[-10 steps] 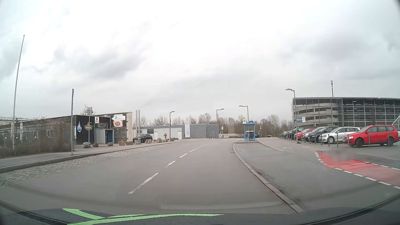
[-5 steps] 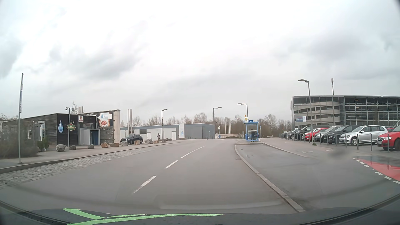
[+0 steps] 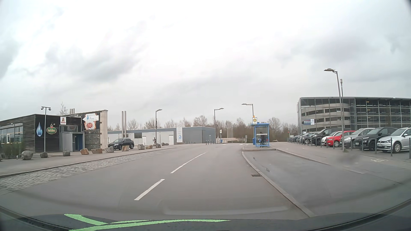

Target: Follow the waypoints while adhering to traffic rules and regulations

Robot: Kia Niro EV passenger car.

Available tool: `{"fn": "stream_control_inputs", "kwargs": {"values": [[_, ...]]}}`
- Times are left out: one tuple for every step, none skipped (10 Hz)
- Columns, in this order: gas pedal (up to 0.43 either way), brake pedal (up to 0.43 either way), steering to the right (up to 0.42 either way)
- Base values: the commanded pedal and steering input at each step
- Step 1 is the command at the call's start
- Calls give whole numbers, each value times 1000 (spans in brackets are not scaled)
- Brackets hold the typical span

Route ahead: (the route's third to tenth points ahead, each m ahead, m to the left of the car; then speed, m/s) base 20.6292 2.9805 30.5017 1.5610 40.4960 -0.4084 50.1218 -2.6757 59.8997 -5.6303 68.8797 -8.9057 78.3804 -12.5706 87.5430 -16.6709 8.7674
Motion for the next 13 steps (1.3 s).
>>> {"fn": "stream_control_inputs", "kwargs": {"values": [[20,0,20],[20,0,21],[20,0,20],[20,0,21],[8,0,20],[0,0,20],[0,0,20],[0,0,19],[0,0,19],[0,0,19],[0,0,19],[0,0,19],[0,0,19]]}}
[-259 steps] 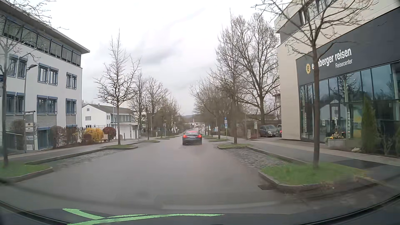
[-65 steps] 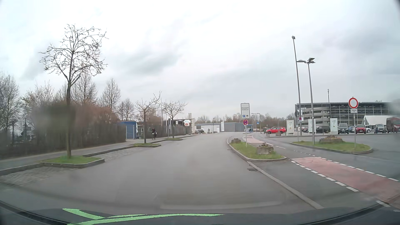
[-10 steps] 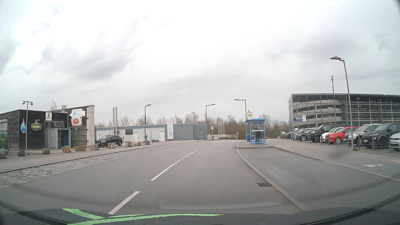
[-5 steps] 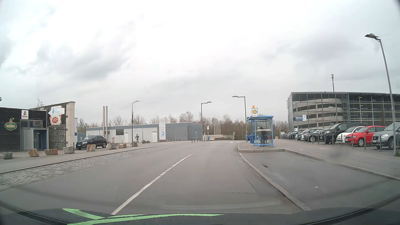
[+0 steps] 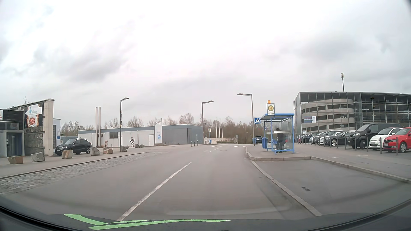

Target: Follow the waypoints while adhering to traffic rules and regulations

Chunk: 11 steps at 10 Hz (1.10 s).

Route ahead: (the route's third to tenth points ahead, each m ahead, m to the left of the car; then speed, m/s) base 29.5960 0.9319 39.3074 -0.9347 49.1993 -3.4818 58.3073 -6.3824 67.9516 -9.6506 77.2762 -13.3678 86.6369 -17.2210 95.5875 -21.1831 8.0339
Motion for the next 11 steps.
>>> {"fn": "stream_control_inputs", "kwargs": {"values": [[0,0,19],[0,0,19],[0,0,20],[0,0,22],[0,0,24],[0,0,25],[0,0,28],[0,0,28],[0,0,28],[0,0,28],[20,0,28]]}}
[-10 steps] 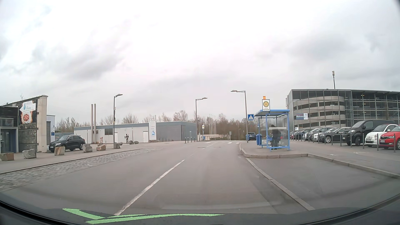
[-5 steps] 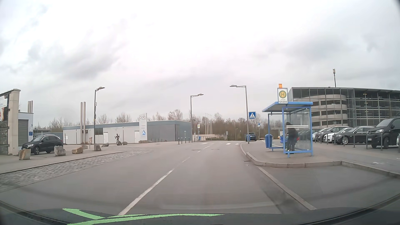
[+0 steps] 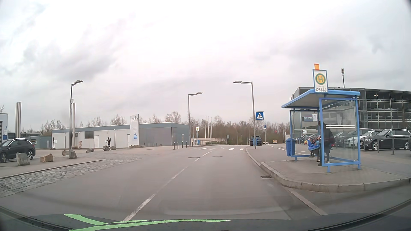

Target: Follow the waypoints while adhering to traffic rules and regulations

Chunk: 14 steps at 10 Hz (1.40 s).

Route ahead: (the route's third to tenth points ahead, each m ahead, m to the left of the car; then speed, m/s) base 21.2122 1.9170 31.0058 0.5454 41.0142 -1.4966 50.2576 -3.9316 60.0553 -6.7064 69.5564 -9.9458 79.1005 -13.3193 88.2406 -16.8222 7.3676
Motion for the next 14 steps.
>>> {"fn": "stream_control_inputs", "kwargs": {"values": [[28,0,27],[28,0,26],[28,0,26],[28,0,26],[28,0,25],[28,0,26],[28,0,25],[28,0,26],[28,0,26],[28,0,26],[28,0,26],[28,0,26],[28,0,25],[28,0,26]]}}
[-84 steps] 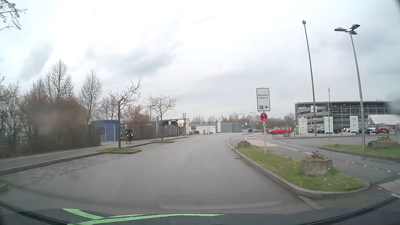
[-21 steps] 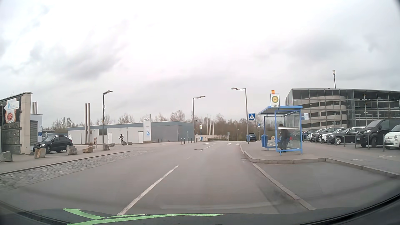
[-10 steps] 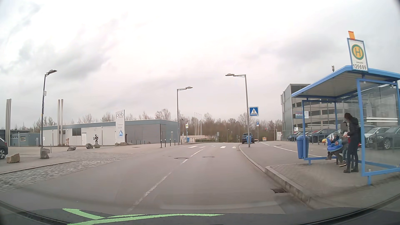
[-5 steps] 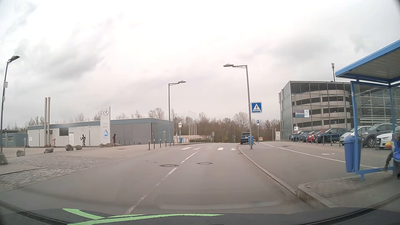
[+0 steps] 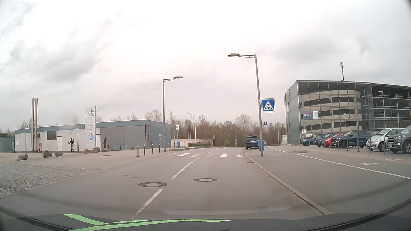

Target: Follow the waypoints while adhering to traffic rules and regulations

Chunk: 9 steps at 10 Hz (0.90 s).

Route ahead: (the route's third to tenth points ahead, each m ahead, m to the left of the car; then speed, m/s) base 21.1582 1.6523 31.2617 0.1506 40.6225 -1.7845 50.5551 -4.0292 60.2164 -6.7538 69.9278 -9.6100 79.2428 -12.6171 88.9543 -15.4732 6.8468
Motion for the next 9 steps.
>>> {"fn": "stream_control_inputs", "kwargs": {"values": [[28,0,24],[28,0,23],[39,0,22],[39,0,22],[47,0,22],[59,0,23],[79,0,23],[98,0,24],[110,0,24]]}}
